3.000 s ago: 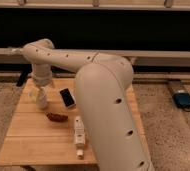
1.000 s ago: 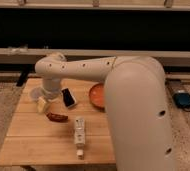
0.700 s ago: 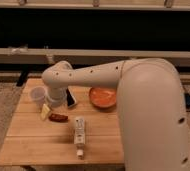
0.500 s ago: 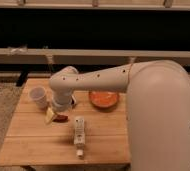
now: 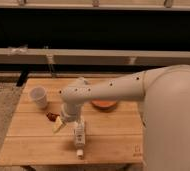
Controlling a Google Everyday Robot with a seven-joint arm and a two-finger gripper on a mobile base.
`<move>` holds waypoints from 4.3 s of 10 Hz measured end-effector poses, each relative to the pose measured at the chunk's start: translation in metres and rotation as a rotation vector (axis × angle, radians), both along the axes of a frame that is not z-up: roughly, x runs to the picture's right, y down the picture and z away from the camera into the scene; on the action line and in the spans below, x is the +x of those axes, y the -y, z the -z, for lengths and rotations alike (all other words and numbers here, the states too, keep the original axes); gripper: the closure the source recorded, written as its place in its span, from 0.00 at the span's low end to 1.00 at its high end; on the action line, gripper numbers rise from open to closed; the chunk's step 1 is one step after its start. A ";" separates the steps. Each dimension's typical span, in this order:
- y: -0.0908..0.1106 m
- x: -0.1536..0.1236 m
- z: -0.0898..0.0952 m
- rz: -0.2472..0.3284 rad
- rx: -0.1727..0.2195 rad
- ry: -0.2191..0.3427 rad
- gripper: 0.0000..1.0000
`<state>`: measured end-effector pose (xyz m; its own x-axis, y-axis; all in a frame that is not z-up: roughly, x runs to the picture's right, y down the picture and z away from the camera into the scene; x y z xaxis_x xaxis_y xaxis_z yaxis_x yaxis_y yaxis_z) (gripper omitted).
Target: Place the bottle in the ceramic bowl
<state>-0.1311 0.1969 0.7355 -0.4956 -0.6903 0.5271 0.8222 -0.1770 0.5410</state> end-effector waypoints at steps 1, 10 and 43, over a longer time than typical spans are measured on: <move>-0.008 0.008 0.001 -0.017 -0.013 -0.020 0.20; -0.026 0.030 -0.034 -0.048 -0.076 -0.091 0.20; 0.175 0.195 -0.063 -0.014 -0.020 -0.184 0.97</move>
<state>0.0636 0.0218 0.7982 -0.3803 -0.6849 0.6216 0.9098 -0.1560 0.3847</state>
